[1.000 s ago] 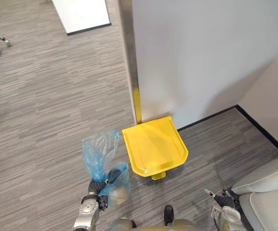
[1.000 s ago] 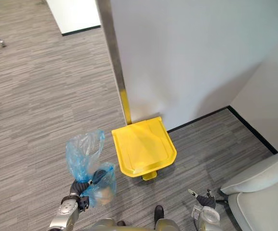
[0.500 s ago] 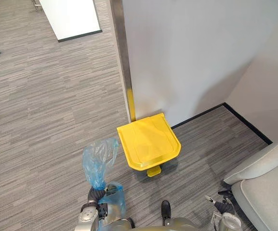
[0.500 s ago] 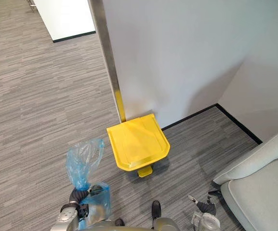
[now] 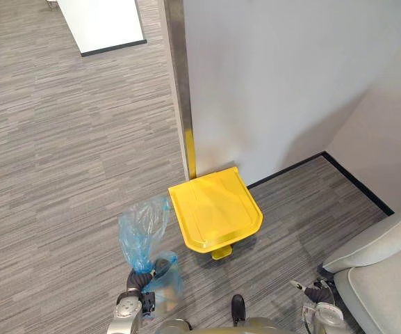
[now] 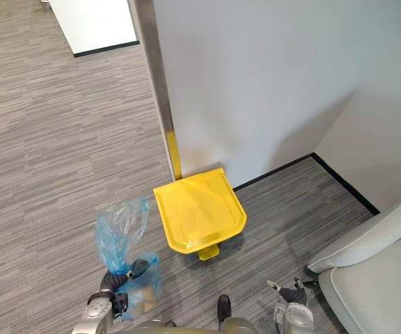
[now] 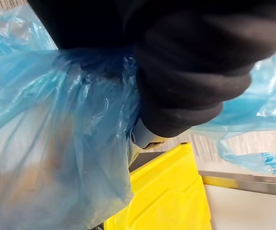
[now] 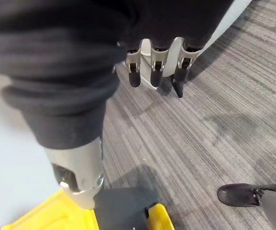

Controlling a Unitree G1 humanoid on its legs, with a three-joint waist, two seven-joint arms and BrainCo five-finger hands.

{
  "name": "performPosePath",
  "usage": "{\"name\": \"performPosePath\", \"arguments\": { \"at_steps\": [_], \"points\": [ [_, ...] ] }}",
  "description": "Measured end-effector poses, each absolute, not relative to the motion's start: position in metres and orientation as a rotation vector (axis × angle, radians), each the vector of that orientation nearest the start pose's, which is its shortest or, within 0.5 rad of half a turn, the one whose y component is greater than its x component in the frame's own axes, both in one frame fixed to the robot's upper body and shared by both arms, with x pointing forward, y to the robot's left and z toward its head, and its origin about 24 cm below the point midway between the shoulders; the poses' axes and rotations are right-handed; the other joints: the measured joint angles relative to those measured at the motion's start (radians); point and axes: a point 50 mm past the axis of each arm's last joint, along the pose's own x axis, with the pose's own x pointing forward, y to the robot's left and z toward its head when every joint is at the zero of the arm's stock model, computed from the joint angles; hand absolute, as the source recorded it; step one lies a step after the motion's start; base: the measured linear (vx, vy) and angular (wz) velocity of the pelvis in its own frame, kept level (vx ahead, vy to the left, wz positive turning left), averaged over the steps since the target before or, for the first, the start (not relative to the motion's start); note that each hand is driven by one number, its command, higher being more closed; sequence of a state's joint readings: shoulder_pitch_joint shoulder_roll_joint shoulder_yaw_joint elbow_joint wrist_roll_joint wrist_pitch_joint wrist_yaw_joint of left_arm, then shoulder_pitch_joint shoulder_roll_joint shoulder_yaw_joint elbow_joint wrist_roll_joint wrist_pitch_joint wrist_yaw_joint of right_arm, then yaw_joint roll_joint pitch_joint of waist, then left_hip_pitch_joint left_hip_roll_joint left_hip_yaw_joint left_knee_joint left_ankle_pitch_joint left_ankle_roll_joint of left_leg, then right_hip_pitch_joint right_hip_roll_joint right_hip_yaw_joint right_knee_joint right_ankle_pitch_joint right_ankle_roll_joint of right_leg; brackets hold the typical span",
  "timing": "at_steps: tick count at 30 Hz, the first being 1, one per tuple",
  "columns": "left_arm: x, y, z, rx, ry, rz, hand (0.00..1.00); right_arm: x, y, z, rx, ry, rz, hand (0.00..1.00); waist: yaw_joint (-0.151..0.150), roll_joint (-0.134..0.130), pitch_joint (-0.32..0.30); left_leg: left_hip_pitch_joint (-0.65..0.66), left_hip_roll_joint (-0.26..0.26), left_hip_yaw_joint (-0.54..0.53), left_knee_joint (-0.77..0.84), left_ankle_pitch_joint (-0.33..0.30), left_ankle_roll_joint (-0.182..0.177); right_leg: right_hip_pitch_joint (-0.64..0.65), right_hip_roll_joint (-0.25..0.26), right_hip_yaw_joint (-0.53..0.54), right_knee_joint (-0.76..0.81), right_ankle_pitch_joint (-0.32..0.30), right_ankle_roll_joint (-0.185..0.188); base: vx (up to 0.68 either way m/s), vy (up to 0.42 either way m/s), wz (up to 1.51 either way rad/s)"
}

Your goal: Gather rubbish on tea table into small bin, then transfer packed bag to large trash can.

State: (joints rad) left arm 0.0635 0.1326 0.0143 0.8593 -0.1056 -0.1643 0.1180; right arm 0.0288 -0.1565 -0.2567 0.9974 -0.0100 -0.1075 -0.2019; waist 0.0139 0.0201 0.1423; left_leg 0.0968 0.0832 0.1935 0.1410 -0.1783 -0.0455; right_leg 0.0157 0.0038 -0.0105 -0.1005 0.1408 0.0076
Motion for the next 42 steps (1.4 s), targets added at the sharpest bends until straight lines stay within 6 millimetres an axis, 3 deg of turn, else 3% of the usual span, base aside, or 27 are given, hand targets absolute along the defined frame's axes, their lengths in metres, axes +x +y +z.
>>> {"name": "performPosePath", "arguments": {
  "at_steps": [6,14,17,19,20,21,23,25,27,28,30,32,33,35,37,39,42],
  "points": [
    [0.143,0.212,-0.13,0.07,0.78,0.271,1.0,0.126,-0.255,-0.134,-0.136,0.894,-0.5,0.0,0.001,-0.005,-0.003,-0.01,0.001,-0.004,0.011,-0.004,0.002,-0.005,-0.001,-0.002,-0.001,-0.004,0.006,-0.06,-0.002,0.0],
    [0.139,0.215,-0.132,0.069,0.793,0.289,1.0,0.127,-0.257,-0.134,-0.139,0.892,-0.502,0.0,0.003,-0.011,-0.006,-0.06,0.005,-0.002,0.078,-0.055,0.005,-0.029,-0.002,0.012,0.003,-0.007,0.008,-0.03,0.028,-0.05],
    [0.14,0.216,-0.131,0.067,0.788,0.297,1.0,0.13,-0.256,-0.133,-0.135,0.887,-0.499,0.0,0.003,-0.005,-0.005,-0.101,0.021,0.001,0.163,-0.1,0.02,-0.135,0.011,0.027,0.215,-0.104,0.024,0.02,0.088,-0.14],
    [0.14,0.217,-0.131,0.07,0.789,0.298,1.0,0.131,-0.254,-0.133,-0.128,0.885,-0.499,0.0,0.004,-0.015,0.005,-0.081,0.016,0.007,0.195,-0.126,0.041,-0.206,-0.006,0.026,0.422,-0.181,0.074,0.04,0.072,-0.03],
    [0.144,0.218,-0.128,0.073,0.772,0.297,1.0,0.134,-0.25,-0.133,-0.108,0.873,-0.502,0.0,-0.001,-0.009,0.041,-0.046,0.013,0.005,0.217,-0.16,0.073,-0.306,-0.026,-0.007,0.654,-0.23,0.126,0.03,0.065,0.05],
    [0.147,0.219,-0.127,0.075,0.765,0.296,1.0,0.133,-0.248,-0.133,-0.099,0.872,-0.505,0.0,-0.001,-0.012,0.047,-0.04,0.012,0.005,0.236,-0.174,0.078,-0.337,-0.035,-0.02,0.694,-0.261,0.119,0.05,0.072,0.03],
    [0.154,0.222,-0.123,0.089,0.741,0.295,1.0,0.135,-0.238,-0.133,-0.073,0.856,-0.496,0.0,-0.001,-0.041,0.068,-0.019,-0.002,0.012,0.324,-0.229,0.082,-0.424,-0.077,-0.055,0.624,-0.269,0.11,0.09,0.022,0.12],
    [0.161,0.222,-0.12,0.094,0.722,0.284,1.0,0.139,-0.238,-0.13,-0.071,0.837,-0.497,0.0,0.001,-0.045,0.099,-0.009,-0.005,0.012,0.388,-0.268,0.076,-0.444,-0.089,-0.093,0.497,-0.251,0.126,0.12,-0.059,0.27],
    [0.168,0.219,-0.116,0.077,0.695,0.289,1.0,0.138,-0.241,-0.13,-0.064,0.844,-0.524,0.0,0.002,-0.042,0.108,0.011,-0.008,-0.004,0.417,-0.31,0.05,-0.409,-0.117,-0.122,0.483,-0.262,0.128,0.25,-0.098,0.3],
    [0.175,0.216,-0.112,0.066,0.665,0.285,1.0,0.142,-0.246,-0.127,-0.054,0.826,-0.551,0.0,0.02,-0.034,0.128,0.034,-0.001,-0.017,0.425,-0.341,0.03,-0.393,-0.116,-0.119,0.486,-0.213,0.124,0.27,-0.088,0.13],
    [0.185,0.213,-0.107,0.055,0.632,0.278,1.0,0.151,-0.252,-0.119,-0.033,0.773,-0.584,0.0,0.023,-0.008,0.151,0.052,0.012,-0.046,0.401,-0.349,0.023,-0.391,-0.11,-0.135,0.52,-0.211,0.128,0.22,-0.1,0.3],
    [0.189,0.215,-0.104,0.033,0.612,0.307,1.0,0.151,-0.255,-0.117,-0.002,0.753,-0.619,0.0,0.025,-0.003,0.151,0.092,0.019,-0.057,0.329,-0.346,0.019,-0.389,-0.105,-0.156,0.546,-0.211,0.127,0.25,-0.124,0.22],
    [0.189,0.219,-0.102,0.028,0.604,0.323,1.0,0.151,-0.258,-0.115,0.014,0.741,-0.636,0.0,0.031,-0.004,0.15,0.123,0.022,-0.057,0.29,-0.34,0.008,-0.389,-0.093,-0.157,0.569,-0.213,0.124,0.23,-0.078,0.0],
    [0.189,0.22,-0.101,0.026,0.6,0.33,1.0,0.154,-0.26,-0.112,0.039,0.719,-0.661,0.0,0.028,-0.008,0.146,0.157,0.038,-0.058,0.247,-0.325,-0.019,-0.39,-0.086,-0.164,0.599,-0.203,0.082,0.22,-0.073,0.09],
    [0.189,0.217,-0.102,0.02,0.603,0.319,1.0,0.147,-0.263,-0.113,0.046,0.725,-0.682,0.0,0.026,-0.02,0.131,0.179,0.041,-0.086,0.219,-0.317,-0.031,-0.4,-0.081,-0.169,0.642,-0.191,0.003,0.22,-0.088,0.14],
    [0.189,0.214,-0.103,0.012,0.607,0.316,1.0,0.143,-0.263,-0.115,0.064,0.734,-0.695,0.0,0.026,-0.021,0.11,0.179,0.046,-0.105,0.219,-0.306,-0.04,-0.409,-0.08,-0.175,0.669,-0.199,-0.03,0.2,-0.059,0.04],
    [0.19,0.208,-0.103,0.005,0.604,0.3,1.0,0.138,-0.263,-0.117,0.072,0.743,-0.702,0.0,0.026,-0.023,0.084,0.177,0.034,-0.115,0.217,-0.262,-0.049,-0.402,-0.095,-0.173,0.675,-0.201,-0.035,0.21,-0.018,0.06]
  ]
}}
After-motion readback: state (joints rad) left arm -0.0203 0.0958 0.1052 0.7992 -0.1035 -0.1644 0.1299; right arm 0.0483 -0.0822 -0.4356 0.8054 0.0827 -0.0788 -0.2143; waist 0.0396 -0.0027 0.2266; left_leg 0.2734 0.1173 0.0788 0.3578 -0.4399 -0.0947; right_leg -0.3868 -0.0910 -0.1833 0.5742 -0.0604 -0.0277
